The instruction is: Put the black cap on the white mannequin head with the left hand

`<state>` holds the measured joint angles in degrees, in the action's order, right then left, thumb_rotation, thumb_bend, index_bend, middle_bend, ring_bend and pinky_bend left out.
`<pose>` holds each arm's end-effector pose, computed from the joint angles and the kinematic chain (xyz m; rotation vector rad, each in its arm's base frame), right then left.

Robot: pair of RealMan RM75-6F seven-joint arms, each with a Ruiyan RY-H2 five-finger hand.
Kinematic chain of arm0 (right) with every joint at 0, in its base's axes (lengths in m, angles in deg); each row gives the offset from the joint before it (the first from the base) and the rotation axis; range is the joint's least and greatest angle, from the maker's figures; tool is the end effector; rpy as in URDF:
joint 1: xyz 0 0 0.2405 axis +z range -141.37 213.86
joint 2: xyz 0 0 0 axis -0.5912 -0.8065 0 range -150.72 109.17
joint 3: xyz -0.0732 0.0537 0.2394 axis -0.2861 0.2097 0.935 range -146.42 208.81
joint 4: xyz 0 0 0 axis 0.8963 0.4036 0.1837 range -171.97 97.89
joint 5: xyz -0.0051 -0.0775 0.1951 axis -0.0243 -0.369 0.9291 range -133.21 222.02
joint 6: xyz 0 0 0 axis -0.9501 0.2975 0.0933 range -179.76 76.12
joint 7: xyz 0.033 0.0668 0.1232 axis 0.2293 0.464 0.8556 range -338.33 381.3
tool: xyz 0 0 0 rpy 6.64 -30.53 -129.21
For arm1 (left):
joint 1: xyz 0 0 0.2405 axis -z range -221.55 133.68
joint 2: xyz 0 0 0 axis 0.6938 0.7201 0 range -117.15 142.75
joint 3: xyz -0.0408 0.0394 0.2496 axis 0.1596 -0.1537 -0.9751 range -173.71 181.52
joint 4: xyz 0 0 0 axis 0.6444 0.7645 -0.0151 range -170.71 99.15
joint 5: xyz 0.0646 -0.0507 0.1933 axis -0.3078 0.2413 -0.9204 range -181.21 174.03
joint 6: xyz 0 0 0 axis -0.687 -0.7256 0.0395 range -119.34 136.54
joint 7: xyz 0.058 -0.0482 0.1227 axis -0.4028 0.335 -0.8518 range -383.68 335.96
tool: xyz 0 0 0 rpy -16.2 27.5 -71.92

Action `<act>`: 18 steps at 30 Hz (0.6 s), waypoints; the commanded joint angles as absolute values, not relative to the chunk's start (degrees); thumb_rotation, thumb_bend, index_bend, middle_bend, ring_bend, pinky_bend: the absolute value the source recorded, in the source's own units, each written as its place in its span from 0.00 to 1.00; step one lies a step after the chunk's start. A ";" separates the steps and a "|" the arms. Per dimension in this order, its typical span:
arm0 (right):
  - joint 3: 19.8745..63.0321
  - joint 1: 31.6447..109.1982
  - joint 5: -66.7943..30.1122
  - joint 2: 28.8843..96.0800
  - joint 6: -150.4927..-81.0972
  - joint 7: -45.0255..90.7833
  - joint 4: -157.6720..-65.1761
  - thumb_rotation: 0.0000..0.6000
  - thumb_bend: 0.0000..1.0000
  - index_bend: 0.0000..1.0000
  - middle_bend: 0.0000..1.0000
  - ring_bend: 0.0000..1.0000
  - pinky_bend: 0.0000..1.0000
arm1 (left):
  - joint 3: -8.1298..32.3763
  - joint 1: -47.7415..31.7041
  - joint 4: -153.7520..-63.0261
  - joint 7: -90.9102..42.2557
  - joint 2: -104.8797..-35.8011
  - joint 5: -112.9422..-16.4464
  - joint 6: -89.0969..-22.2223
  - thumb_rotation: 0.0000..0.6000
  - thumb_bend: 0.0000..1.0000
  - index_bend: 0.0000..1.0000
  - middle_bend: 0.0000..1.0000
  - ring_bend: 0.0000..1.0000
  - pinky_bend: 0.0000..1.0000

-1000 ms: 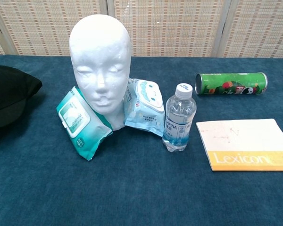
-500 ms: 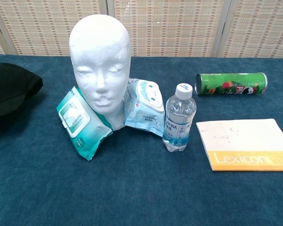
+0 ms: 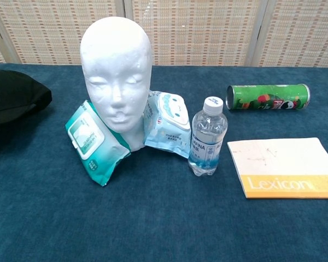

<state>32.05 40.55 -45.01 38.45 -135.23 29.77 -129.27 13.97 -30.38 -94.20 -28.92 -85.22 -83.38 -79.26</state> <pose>-0.3164 -0.1706 0.1751 1.4380 -0.9805 0.9267 -0.3169 0.2505 0.0446 -1.2255 -0.7361 -0.9513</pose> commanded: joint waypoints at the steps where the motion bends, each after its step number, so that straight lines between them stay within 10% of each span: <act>1: 32.05 40.54 -44.99 38.43 -135.23 29.82 -129.27 1.00 0.00 0.13 0.19 0.08 0.34 | 14.12 -30.36 -94.07 -28.79 -85.26 -83.34 -79.38 1.00 0.29 0.54 0.50 0.32 0.52; 18: 32.10 40.48 -44.99 38.37 -135.35 30.04 -129.19 1.00 0.00 0.13 0.19 0.08 0.34 | 14.93 -30.10 -92.94 -27.66 -85.14 -83.17 -79.69 1.00 0.36 0.58 0.50 0.33 0.52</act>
<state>32.10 40.48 -44.99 38.37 -135.35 30.04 -129.19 14.92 -30.10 -92.98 -27.70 -85.15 -83.17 -79.70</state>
